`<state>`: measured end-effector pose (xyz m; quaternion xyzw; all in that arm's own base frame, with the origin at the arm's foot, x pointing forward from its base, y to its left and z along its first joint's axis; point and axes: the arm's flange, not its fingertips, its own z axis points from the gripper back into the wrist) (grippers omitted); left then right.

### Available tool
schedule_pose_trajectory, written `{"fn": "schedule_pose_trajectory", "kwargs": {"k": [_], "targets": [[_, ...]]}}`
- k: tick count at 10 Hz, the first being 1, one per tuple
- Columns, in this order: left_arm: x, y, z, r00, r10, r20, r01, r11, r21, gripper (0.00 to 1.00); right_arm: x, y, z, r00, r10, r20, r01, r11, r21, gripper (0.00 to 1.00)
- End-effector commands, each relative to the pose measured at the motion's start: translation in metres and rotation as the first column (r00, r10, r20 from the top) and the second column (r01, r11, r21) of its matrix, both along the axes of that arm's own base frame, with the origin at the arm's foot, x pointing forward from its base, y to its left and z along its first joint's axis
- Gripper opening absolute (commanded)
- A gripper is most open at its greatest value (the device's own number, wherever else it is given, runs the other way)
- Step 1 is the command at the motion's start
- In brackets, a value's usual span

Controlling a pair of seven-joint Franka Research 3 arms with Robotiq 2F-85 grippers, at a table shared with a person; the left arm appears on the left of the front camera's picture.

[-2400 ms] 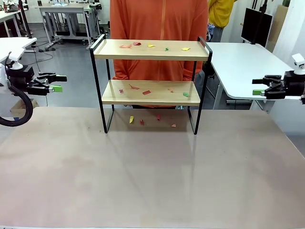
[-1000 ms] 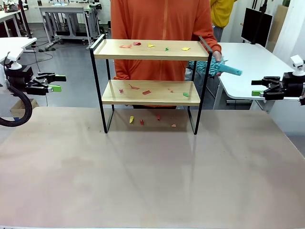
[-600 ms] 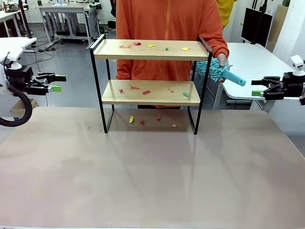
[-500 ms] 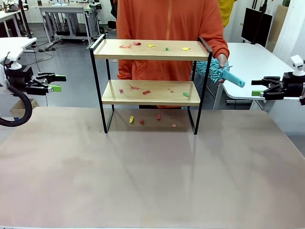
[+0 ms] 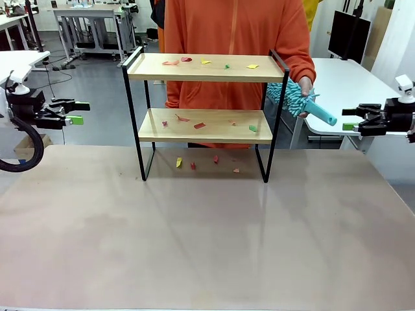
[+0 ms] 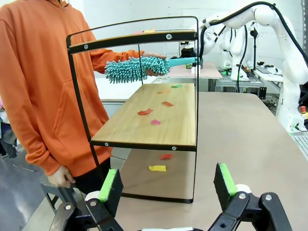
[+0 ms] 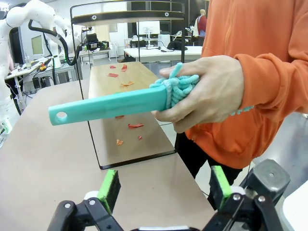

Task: Clean the shelf.
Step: Pick up the Duster handed by the human.

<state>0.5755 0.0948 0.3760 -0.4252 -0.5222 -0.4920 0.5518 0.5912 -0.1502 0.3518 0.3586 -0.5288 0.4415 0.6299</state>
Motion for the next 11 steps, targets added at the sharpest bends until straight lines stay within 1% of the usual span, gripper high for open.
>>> {"fn": "schedule_pose_trajectory", "kwargs": {"k": [1, 2, 3, 4, 5, 6, 7, 8, 9, 10, 11], "targets": [[0.0, 0.0, 0.0, 1.0, -0.001, 0.002, 0.001, 1.0, 0.005, 1.0, -0.001, 0.003, 0.005, 1.0, 0.003, 0.009, -0.003, 1.0, 0.0, 1.0], [0.0, 0.0, 0.0, 1.0, -0.001, 0.002, 0.001, 1.0, 0.005, 1.0, 0.0, 0.0, 0.0, 1.0, 0.0, 0.0, 0.0, 1.0, 0.0, 1.0], [0.0, 0.0, 0.0, 1.0, -0.001, 0.002, 0.001, 1.0, 0.005, 1.0, -0.009, -0.003, 0.025, 1.0, 0.0, -0.004, 0.0, 0.999, -0.05, 1.0], [0.0, 0.0, 0.0, 1.0, -0.001, 0.002, 0.001, 1.0, 0.005, 1.0, -0.017, -0.003, 0.062, 0.998, -0.047, -0.035, 0.044, 0.996, -0.075, 1.0], [0.0, 0.0, 0.0, 1.0, -0.001, 0.002, 0.001, 1.0, 0.005, 1.0, -0.019, -0.002, 0.09, 0.977, -0.162, -0.14, 0.15, 0.984, -0.091, 1.0], [0.0, 0.0, 0.0, 1.0, -0.001, 0.002, 0.001, 1.0, 0.005, 1.0, -0.02, 0.001, 0.118, 0.951, -0.243, -0.191, 0.213, 0.963, -0.167, 1.0], [0.0, 0.0, 0.0, 1.0, -0.001, 0.002, 0.001, 1.0, 0.005, 1.0, -0.025, 0.009, 0.144, 0.909, -0.32, -0.268, 0.275, 0.942, -0.191, 1.0], [0.0, 0.0, 0.0, 1.0, -0.001, 0.002, 0.001, 1.0, 0.005, 1.0, -0.038, 0.027, 0.17, 0.854, -0.407, -0.325, 0.328, 0.905, -0.27, 1.0], [0.0, 0.0, 0.0, 1.0, -0.001, 0.002, 0.001, 1.0, 0.005, 1.0, -0.051, 0.046, 0.192, 0.812, -0.486, -0.323, 0.379, 0.86, -0.341, 1.0], [0.0, 0.0, 0.0, 1.0, -0.001, 0.002, 0.001, 1.0, 0.005, 1.0, -0.062, 0.067, 0.208, 0.768, -0.539, -0.346, 0.404, 0.827, -0.392, 1.0], [0.0, 0.0, 0.0, 1.0, -0.001, 0.002, 0.001, 1.0, 0.005, 1.0, -0.068, 0.084, 0.219, 0.733, -0.596, -0.33, 0.44, 0.784, -0.438, 1.0]]}}
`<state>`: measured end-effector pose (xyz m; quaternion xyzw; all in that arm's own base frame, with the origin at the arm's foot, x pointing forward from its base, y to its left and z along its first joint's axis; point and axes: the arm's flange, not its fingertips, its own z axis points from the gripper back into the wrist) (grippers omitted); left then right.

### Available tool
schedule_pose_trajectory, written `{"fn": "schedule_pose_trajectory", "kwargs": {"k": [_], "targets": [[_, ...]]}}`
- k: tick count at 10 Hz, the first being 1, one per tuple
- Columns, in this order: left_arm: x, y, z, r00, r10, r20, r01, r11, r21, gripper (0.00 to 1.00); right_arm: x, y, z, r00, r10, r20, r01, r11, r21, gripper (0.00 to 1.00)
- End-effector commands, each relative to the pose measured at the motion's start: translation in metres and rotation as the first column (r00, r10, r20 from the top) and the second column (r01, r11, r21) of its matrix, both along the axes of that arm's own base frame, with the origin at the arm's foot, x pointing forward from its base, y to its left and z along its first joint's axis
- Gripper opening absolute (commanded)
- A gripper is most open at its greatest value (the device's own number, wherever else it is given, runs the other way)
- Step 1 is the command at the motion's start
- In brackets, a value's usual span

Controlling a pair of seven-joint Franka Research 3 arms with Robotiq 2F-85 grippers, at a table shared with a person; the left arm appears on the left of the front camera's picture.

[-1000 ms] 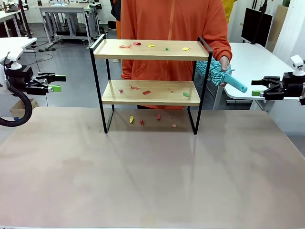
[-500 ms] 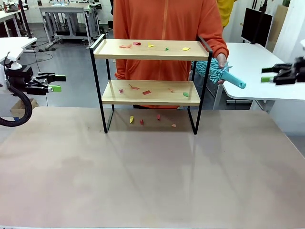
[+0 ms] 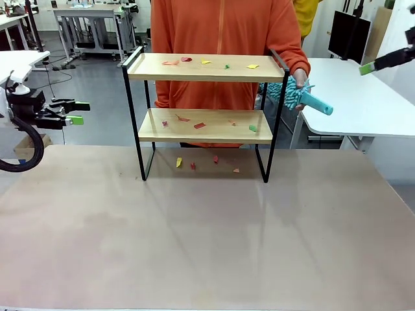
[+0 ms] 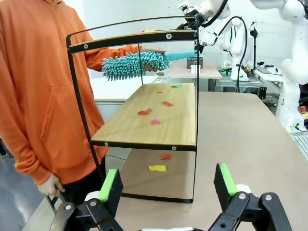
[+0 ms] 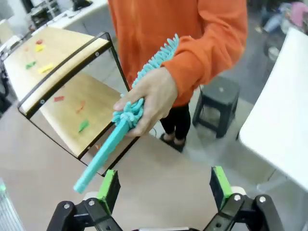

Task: Clean the shelf.
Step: Pick up the Duster handed by the human.

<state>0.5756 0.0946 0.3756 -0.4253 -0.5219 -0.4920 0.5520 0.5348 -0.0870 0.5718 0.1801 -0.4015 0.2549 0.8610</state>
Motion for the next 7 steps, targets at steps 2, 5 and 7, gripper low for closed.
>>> {"fn": "schedule_pose_trajectory", "kwargs": {"k": [2, 5, 7], "targets": [[0.0, 0.001, 0.001, 1.0, -0.001, 0.003, 0.001, 1.0, 0.005, 1.0, -0.02, 0.051, 0.008, 0.992, -0.112, -0.064, 0.107, 0.99, -0.087, 1.0], [0.0, 0.001, 0.001, 1.0, -0.001, 0.003, 0.001, 1.0, 0.005, 1.0, -0.016, 0.043, 0.008, 0.996, -0.071, -0.054, 0.068, 0.996, -0.066, 1.0], [0.0, 0.001, 0.001, 1.0, -0.001, 0.003, 0.001, 1.0, 0.005, 1.0, -0.016, 0.043, 0.008, 0.996, -0.071, -0.054, 0.068, 0.996, -0.066, 1.0]]}}
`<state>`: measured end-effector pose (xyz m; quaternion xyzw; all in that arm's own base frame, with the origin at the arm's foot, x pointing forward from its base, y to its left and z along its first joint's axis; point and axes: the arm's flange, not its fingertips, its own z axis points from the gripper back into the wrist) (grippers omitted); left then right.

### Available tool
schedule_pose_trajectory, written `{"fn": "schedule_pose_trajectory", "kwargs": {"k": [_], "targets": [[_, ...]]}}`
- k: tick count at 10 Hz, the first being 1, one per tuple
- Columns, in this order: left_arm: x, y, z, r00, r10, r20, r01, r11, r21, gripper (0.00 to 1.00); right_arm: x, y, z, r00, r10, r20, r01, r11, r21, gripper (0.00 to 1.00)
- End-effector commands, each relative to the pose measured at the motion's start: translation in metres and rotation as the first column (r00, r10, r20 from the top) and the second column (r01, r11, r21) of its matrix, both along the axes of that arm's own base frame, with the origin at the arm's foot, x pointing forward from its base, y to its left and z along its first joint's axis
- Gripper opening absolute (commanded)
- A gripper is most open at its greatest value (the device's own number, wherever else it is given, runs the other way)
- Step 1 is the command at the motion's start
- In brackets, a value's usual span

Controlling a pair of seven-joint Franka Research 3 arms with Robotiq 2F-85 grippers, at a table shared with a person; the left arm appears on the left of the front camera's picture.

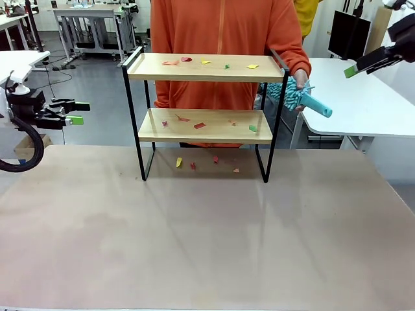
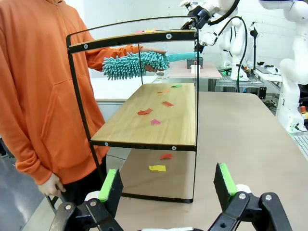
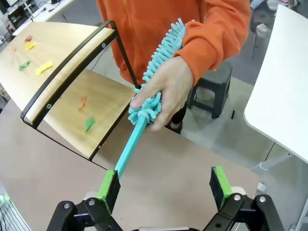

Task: Clean the shelf.
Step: Pick up the Duster handed by the human.

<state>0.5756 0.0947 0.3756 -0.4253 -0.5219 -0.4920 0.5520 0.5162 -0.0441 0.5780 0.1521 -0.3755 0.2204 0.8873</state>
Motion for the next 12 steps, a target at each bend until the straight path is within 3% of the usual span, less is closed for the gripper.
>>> {"fn": "schedule_pose_trajectory", "kwargs": {"k": [1, 3, 6, 8, 12], "targets": [[0.0, 0.001, 0.001, 1.0, -0.001, 0.003, 0.001, 1.0, 0.005, 1.0, 0.003, 0.001, 0.002, 1.0, 0.017, 0.006, -0.017, 1.0, -0.021, 1.0], [0.0, 0.001, 0.001, 1.0, -0.001, 0.003, 0.001, 1.0, 0.005, 1.0, -0.006, 0.022, 0.007, 0.999, -0.037, -0.007, 0.037, 0.999, -0.015, 1.0], [0.0, 0.001, 0.001, 1.0, -0.001, 0.003, 0.001, 1.0, 0.005, 1.0, -0.009, 0.082, -0.004, 0.989, -0.109, -0.1, 0.11, 0.994, 0.0, 1.0], [0.0, 0.001, 0.001, 1.0, -0.001, 0.003, 0.001, 1.0, 0.005, 1.0, -0.011, 0.111, -0.018, 0.98, -0.176, -0.094, 0.173, 0.984, -0.042, 1.0], [0.0, 0.001, 0.001, 1.0, -0.001, 0.003, 0.001, 1.0, 0.005, 1.0, -0.007, 0.121, -0.036, 0.976, -0.186, -0.114, 0.176, 0.98, -0.096, 1.0]]}}
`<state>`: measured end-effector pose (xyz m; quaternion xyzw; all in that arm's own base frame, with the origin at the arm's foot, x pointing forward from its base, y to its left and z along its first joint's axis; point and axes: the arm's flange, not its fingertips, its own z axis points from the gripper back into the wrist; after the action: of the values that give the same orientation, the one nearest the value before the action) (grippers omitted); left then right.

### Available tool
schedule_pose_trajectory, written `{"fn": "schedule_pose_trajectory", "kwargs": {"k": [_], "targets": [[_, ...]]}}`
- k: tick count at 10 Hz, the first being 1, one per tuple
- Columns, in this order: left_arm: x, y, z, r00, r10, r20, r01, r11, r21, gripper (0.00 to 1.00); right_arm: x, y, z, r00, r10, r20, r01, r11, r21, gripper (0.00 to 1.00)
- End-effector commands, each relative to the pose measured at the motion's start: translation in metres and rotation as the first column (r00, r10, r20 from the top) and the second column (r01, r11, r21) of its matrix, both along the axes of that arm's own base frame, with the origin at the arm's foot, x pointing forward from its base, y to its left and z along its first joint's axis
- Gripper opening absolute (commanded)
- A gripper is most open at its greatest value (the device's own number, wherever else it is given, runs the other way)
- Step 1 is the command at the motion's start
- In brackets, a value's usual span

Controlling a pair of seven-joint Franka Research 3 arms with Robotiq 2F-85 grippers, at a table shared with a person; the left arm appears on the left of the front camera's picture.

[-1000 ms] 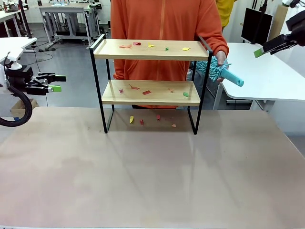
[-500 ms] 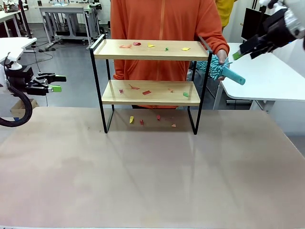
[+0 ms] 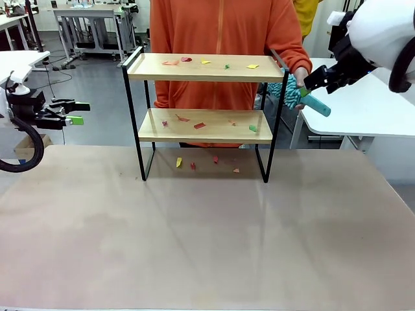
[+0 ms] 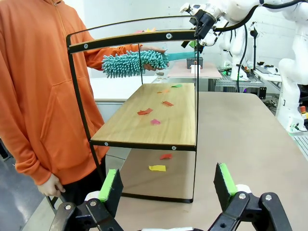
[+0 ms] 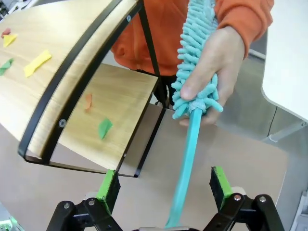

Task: Clean the shelf.
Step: Pick up the Duster handed by the human.

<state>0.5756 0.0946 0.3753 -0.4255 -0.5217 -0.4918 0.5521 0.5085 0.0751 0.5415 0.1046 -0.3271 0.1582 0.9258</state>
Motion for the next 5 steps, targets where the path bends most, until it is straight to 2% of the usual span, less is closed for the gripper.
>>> {"fn": "schedule_pose_trajectory", "kwargs": {"k": [1, 5], "targets": [[0.0, 0.001, 0.001, 1.0, -0.001, 0.004, 0.001, 1.0, 0.005, 1.0, 0.003, 0.003, -0.004, 0.999, -0.038, -0.029, 0.037, 0.999, -0.027, 1.0], [0.0, 0.001, 0.001, 1.0, -0.001, 0.004, 0.001, 1.0, 0.005, 1.0, 0.01, 0.001, -0.02, 0.995, -0.068, -0.07, 0.065, 0.997, -0.052, 1.0]]}}
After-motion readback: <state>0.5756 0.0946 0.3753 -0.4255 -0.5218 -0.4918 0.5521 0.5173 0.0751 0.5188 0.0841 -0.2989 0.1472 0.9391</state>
